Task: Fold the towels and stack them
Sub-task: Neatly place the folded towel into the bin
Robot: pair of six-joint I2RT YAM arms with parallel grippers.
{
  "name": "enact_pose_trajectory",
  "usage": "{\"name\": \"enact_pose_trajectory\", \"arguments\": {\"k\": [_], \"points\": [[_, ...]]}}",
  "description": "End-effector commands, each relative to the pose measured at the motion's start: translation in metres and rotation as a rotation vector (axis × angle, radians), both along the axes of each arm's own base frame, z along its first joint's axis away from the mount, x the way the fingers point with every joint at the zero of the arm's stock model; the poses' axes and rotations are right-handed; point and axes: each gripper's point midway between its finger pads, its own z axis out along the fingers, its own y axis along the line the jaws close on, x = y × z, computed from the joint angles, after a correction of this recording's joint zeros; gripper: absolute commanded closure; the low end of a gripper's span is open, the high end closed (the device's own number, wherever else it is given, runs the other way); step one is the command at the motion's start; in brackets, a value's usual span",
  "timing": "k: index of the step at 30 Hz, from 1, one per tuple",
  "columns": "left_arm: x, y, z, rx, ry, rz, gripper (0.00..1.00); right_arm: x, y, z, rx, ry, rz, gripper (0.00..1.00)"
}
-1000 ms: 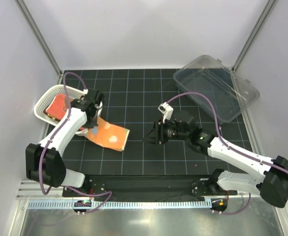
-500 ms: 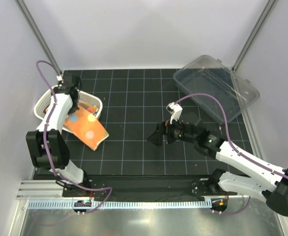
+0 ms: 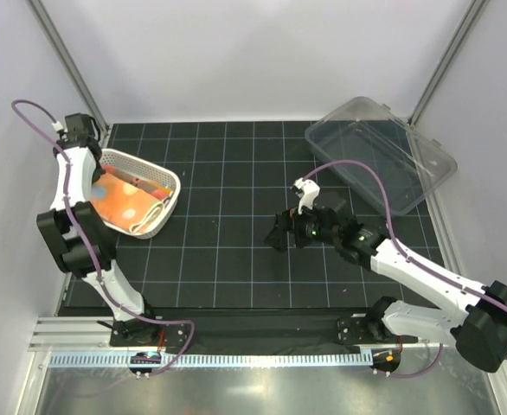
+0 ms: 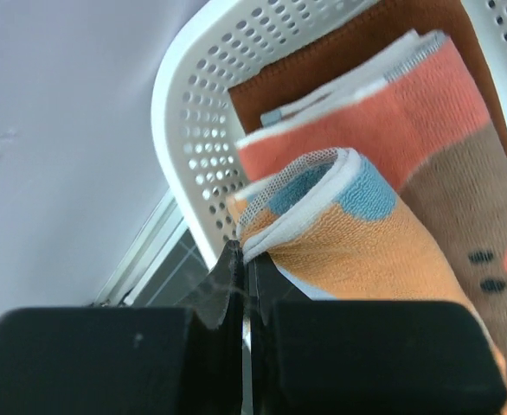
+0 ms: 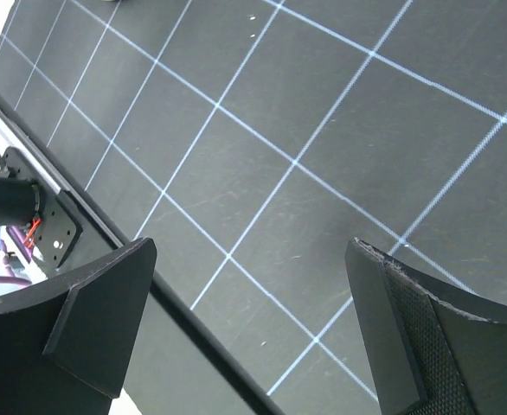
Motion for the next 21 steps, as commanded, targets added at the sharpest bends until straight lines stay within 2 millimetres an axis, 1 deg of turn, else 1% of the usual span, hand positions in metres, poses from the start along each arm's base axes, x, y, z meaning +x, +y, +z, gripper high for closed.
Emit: {"name": "enact_pose_trajectory", "arguments": {"k": [1, 2, 5, 8, 9, 11, 12, 13, 15, 16, 18, 19, 21], "points": [[0.023, 0.011, -0.009, -0.023, -0.046, 0.021, 1.0, 0.017, 0.003, 0.027, 0.051, -0.07, 0.007, 0.0], [0.027, 0.013, -0.018, -0.032, -0.035, 0.022, 1.0, 0.019, 0.001, 0.027, 0.051, -0.068, 0.004, 0.0], [0.035, 0.022, -0.023, -0.033, -0.051, 0.04, 1.0, 0.026, -0.006, 0.025, 0.057, -0.059, -0.014, 0.0], [0.036, 0.031, -0.037, -0.039, -0.032, 0.062, 1.0, 0.031, -0.011, 0.024, 0.068, -0.05, -0.025, 0.0], [0.037, 0.031, -0.037, -0.038, -0.03, 0.064, 0.99, 0.032, -0.011, 0.023, 0.068, -0.049, -0.028, 0.0], [0.035, 0.034, -0.041, -0.032, -0.02, 0.077, 0.94, 0.035, -0.012, 0.023, 0.068, -0.05, -0.034, 0.0], [0.033, 0.036, -0.043, -0.03, -0.008, 0.084, 0.79, 0.036, -0.013, 0.021, 0.065, -0.047, -0.035, 0.0], [0.031, 0.037, -0.042, -0.021, -0.001, 0.095, 0.67, 0.036, -0.012, 0.02, 0.066, -0.041, -0.034, 0.0], [0.029, 0.04, -0.035, -0.007, -0.006, 0.121, 0.41, 0.036, -0.011, 0.019, 0.068, -0.032, -0.033, 0.0], [0.03, 0.039, -0.024, -0.002, -0.022, 0.124, 0.38, 0.036, -0.011, 0.018, 0.069, -0.03, -0.032, 0.0], [0.032, 0.035, -0.011, -0.016, -0.057, 0.122, 0.32, 0.035, -0.01, 0.02, 0.069, -0.022, -0.028, 0.0], [0.034, 0.031, 0.004, -0.02, -0.085, 0.113, 0.31, 0.034, -0.01, 0.021, 0.07, -0.02, -0.027, 0.0], [0.037, 0.019, 0.017, -0.039, -0.118, 0.089, 0.3, 0.032, -0.01, 0.023, 0.074, -0.013, -0.026, 0.0]]}}
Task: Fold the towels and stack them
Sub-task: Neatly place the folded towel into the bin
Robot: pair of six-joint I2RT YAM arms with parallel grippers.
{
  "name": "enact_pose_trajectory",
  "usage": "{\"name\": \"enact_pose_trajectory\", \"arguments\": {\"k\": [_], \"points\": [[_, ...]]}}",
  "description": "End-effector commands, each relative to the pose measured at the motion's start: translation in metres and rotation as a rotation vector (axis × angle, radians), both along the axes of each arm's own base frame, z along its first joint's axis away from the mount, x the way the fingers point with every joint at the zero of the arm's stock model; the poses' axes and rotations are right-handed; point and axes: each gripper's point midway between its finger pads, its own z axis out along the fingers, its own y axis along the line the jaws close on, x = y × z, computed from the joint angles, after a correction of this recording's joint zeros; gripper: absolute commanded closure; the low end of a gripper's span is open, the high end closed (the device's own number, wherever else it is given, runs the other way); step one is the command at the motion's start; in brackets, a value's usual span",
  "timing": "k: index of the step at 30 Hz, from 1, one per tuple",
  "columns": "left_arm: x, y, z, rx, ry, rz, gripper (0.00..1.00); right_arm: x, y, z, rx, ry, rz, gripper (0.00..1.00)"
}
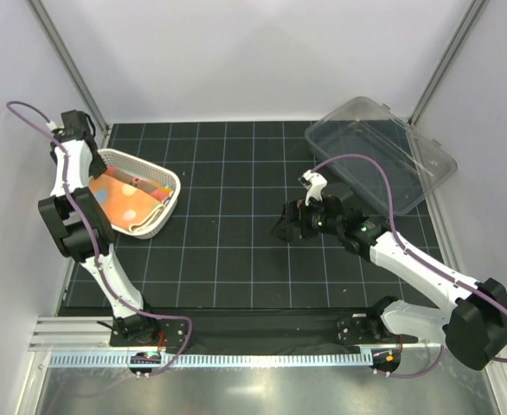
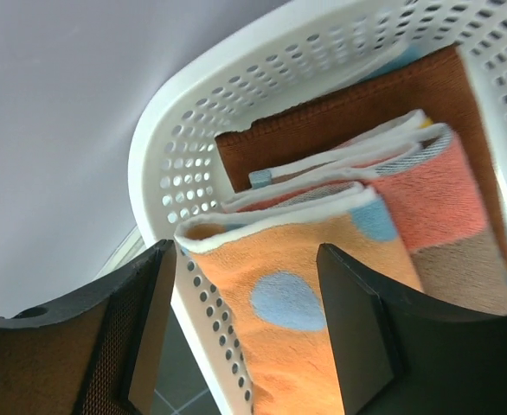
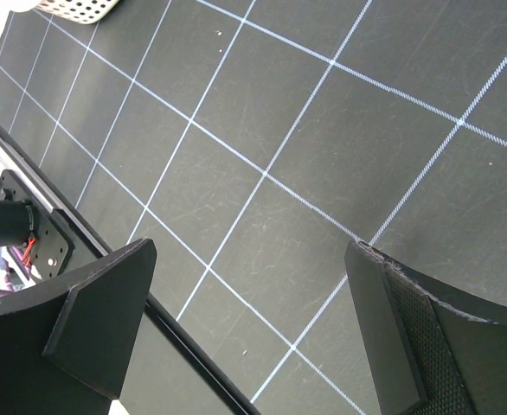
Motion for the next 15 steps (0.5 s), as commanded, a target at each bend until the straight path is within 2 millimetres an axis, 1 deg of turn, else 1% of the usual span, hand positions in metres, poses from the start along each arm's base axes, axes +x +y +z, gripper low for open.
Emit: {"name": "enact_pose_trajectory", "arguments": {"k": [1, 4, 5, 6, 8, 9, 10, 11, 12, 13, 15], "points": [[0.002, -0.021, 0.056, -0.005, -0.122, -0.019, 0.29, 0.006, 0.008, 0.033, 0.056, -0.057, 0.016, 0.0], [-0.007, -0.046, 0.056, -0.066, -0.126, -0.043, 0.28, 0.005, 0.005, 0.029, 0.031, -0.03, 0.007, 0.0], [-0.02, -0.058, 0.049, -0.085, -0.109, -0.051, 0.28, 0.005, 0.004, 0.028, 0.022, -0.023, 0.008, 0.0], [-0.022, -0.071, 0.045, -0.129, -0.123, -0.082, 0.28, 0.004, 0.003, 0.028, 0.013, -0.013, 0.009, 0.0], [-0.034, -0.091, 0.031, -0.187, -0.113, -0.11, 0.28, 0.004, 0.001, 0.028, -0.003, -0.004, -0.002, 0.0], [-0.048, -0.104, 0.018, -0.227, -0.093, -0.131, 0.29, 0.004, 0.001, 0.029, -0.012, 0.004, 0.0, 0.0], [-0.053, -0.114, 0.013, -0.26, -0.091, -0.143, 0.29, 0.004, 0.0, 0.029, -0.021, 0.005, -0.003, 0.0], [-0.058, -0.12, 0.008, -0.281, -0.091, -0.156, 0.3, 0.005, -0.001, 0.031, -0.026, 0.005, -0.006, 0.0], [-0.071, -0.127, -0.004, -0.303, -0.073, -0.151, 0.31, 0.006, -0.001, 0.034, -0.031, 0.011, -0.005, 0.0], [-0.074, -0.136, -0.008, -0.347, -0.079, -0.175, 0.32, 0.007, -0.001, 0.037, -0.036, 0.005, -0.008, 0.0], [-0.087, -0.14, -0.018, -0.356, -0.055, -0.179, 0.34, 0.01, -0.002, 0.043, -0.032, -0.003, -0.019, 0.0]]}}
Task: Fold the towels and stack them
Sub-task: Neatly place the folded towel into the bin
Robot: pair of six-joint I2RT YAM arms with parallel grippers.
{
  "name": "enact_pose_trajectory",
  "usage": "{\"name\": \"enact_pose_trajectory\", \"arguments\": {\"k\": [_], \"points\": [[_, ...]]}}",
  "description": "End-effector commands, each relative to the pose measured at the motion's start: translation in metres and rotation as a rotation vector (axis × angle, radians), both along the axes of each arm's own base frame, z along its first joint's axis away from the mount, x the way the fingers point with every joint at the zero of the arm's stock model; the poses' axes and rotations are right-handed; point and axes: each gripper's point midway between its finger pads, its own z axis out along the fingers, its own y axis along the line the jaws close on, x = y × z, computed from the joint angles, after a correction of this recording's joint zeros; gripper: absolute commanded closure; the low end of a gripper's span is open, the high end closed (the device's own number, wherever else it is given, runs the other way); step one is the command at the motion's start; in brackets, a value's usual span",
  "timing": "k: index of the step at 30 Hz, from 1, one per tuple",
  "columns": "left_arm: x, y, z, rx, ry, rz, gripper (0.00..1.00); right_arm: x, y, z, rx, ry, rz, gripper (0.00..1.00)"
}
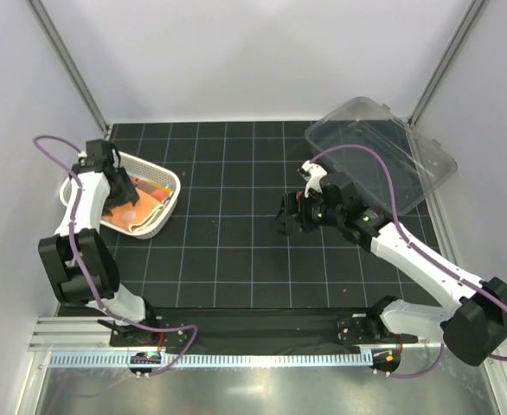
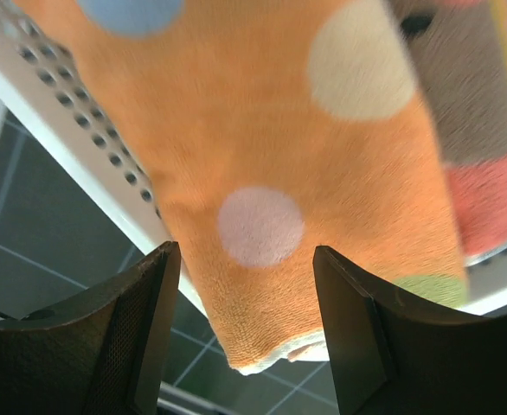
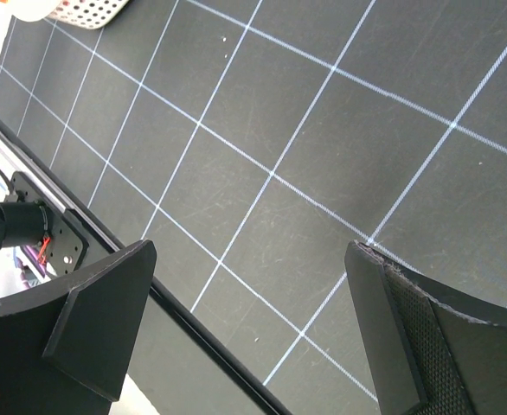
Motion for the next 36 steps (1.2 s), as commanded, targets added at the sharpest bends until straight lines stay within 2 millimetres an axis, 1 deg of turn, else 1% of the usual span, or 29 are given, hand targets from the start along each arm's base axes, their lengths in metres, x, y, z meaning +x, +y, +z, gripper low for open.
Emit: {"name": "enact_pose_trajectory", "arguments": {"k": [1, 3, 4, 7, 8, 12, 17, 19, 20, 23, 24, 26, 27, 28, 29, 30, 31, 33, 34, 36], "points": [[-0.01, -0.017, -0.012, -0.084, -0.013, -0.02, 0.34, 0.008, -0.001, 0.023, 0.005, -0.038, -0.019, 0.0], [-0.014, -0.021, -0.014, -0.101, -0.021, -0.021, 0.34, 0.008, 0.001, 0.027, 0.019, -0.039, -0.019, 0.0], [-0.013, -0.027, -0.013, -0.134, -0.035, -0.031, 0.34, 0.008, 0.002, 0.028, 0.025, -0.035, -0.018, 0.0], [-0.011, -0.036, -0.014, -0.183, -0.051, -0.017, 0.36, 0.008, 0.003, 0.031, 0.04, -0.041, -0.02, 0.0], [-0.01, -0.043, -0.015, -0.221, -0.057, -0.027, 0.36, 0.007, 0.004, 0.032, 0.042, -0.041, -0.016, 0.0], [-0.007, -0.057, -0.019, -0.299, -0.09, -0.013, 0.36, 0.008, 0.003, 0.03, 0.033, -0.045, -0.014, 0.0], [-0.006, -0.06, -0.039, -0.33, -0.061, 0.007, 0.36, 0.011, 0.003, 0.031, 0.025, -0.056, -0.014, 0.0], [-0.005, -0.06, -0.042, -0.332, -0.06, 0.006, 0.35, 0.012, 0.003, 0.031, 0.025, -0.06, -0.016, 0.01], [-0.001, -0.06, -0.039, -0.332, -0.073, 0.001, 0.35, 0.013, 0.003, 0.031, 0.024, -0.065, -0.018, 0.0], [0.01, -0.056, -0.029, -0.315, -0.097, -0.017, 0.33, 0.015, 0.003, 0.03, 0.021, -0.069, -0.02, 0.0], [0.015, -0.053, -0.018, -0.301, -0.11, -0.02, 0.33, 0.017, 0.004, 0.029, 0.018, -0.066, -0.021, 0.0], [0.02, -0.045, -0.01, -0.261, -0.109, -0.016, 0.32, 0.018, 0.005, 0.028, 0.016, -0.067, -0.016, 0.0], [0.026, -0.04, 0.0, -0.242, -0.119, -0.013, 0.31, 0.018, 0.005, 0.028, 0.014, -0.068, -0.015, 0.0], [0.028, -0.036, 0.004, -0.223, -0.124, -0.009, 0.31, 0.019, 0.005, 0.025, 0.006, -0.065, -0.013, 0.0], [0.029, -0.025, 0.009, -0.17, -0.128, 0.02, 0.29, 0.02, 0.005, 0.026, 0.004, -0.07, -0.012, 0.0], [0.031, -0.02, 0.01, -0.151, -0.124, 0.035, 0.29, 0.02, 0.005, 0.025, 0.002, -0.07, -0.013, 0.0], [0.037, -0.015, 0.019, -0.126, -0.145, 0.049, 0.29, 0.022, 0.005, 0.023, -0.002, -0.069, -0.014, 0.0], [0.041, -0.005, 0.021, -0.086, -0.146, 0.085, 0.29, 0.024, 0.005, 0.021, -0.014, -0.074, -0.017, 0.0], [0.048, 0.0, 0.022, -0.074, -0.15, 0.096, 0.29, 0.025, 0.004, 0.019, -0.018, -0.073, -0.019, 0.0], [0.052, 0.007, 0.017, -0.046, -0.129, 0.117, 0.3, 0.027, 0.005, 0.017, -0.024, -0.074, -0.016, 0.0]]}}
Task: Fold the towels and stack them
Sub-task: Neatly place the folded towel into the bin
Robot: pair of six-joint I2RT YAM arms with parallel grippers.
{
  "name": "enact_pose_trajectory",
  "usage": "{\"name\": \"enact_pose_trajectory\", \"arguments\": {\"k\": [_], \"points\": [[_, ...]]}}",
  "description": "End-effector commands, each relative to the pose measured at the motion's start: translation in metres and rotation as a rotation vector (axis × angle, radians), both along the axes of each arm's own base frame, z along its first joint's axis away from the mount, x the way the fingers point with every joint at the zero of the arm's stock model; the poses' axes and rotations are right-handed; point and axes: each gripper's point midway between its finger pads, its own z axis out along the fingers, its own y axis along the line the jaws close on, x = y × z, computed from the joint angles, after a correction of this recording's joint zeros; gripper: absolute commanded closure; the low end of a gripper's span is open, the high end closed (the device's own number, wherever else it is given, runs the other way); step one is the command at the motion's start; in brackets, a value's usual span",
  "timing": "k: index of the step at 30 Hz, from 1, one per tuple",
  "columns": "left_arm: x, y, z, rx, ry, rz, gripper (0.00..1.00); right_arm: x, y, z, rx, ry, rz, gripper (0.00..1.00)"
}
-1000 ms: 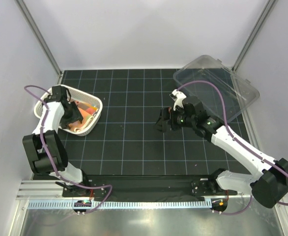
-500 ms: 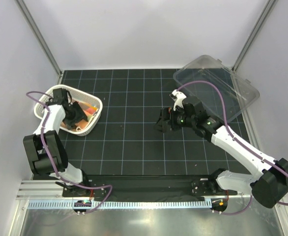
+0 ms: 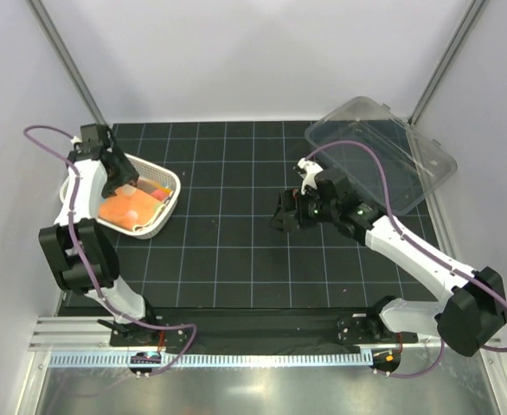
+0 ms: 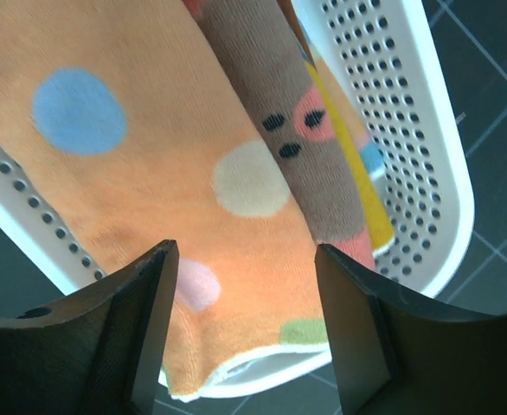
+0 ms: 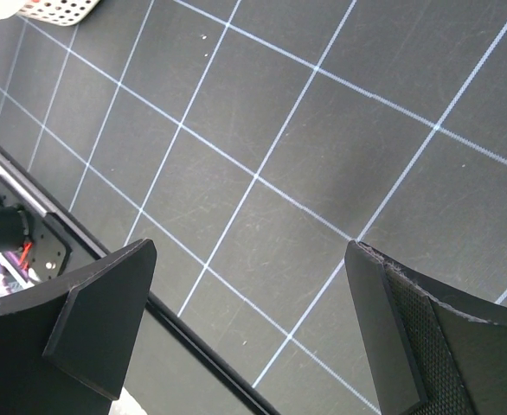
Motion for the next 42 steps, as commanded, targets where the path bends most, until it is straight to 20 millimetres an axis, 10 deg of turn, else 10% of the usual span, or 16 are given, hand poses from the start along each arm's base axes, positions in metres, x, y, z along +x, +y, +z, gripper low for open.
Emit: {"name": "enact_pose_trajectory", "arguments": {"k": [1, 12, 19, 30, 42], "points": [[0.008, 0.021, -0.01, 0.069, 0.065, 0.065, 0.33, 0.019, 0.006, 0.021, 0.02, -0.086, -0.005, 0.0], [0.035, 0.033, -0.045, 0.085, 0.153, 0.059, 0.39, 0.022, 0.005, 0.007, -0.023, -0.08, 0.016, 0.0], [0.046, 0.036, -0.035, 0.096, 0.131, 0.057, 0.78, 0.025, 0.005, -0.003, -0.04, -0.069, 0.018, 0.0], [0.067, 0.04, -0.036, 0.094, 0.123, 0.052, 0.87, 0.03, 0.009, -0.009, -0.041, -0.054, 0.024, 0.01], [0.056, 0.05, -0.02, 0.174, 0.132, 0.068, 0.54, 0.031, 0.009, -0.015, -0.037, -0.037, 0.017, 0.0]]}}
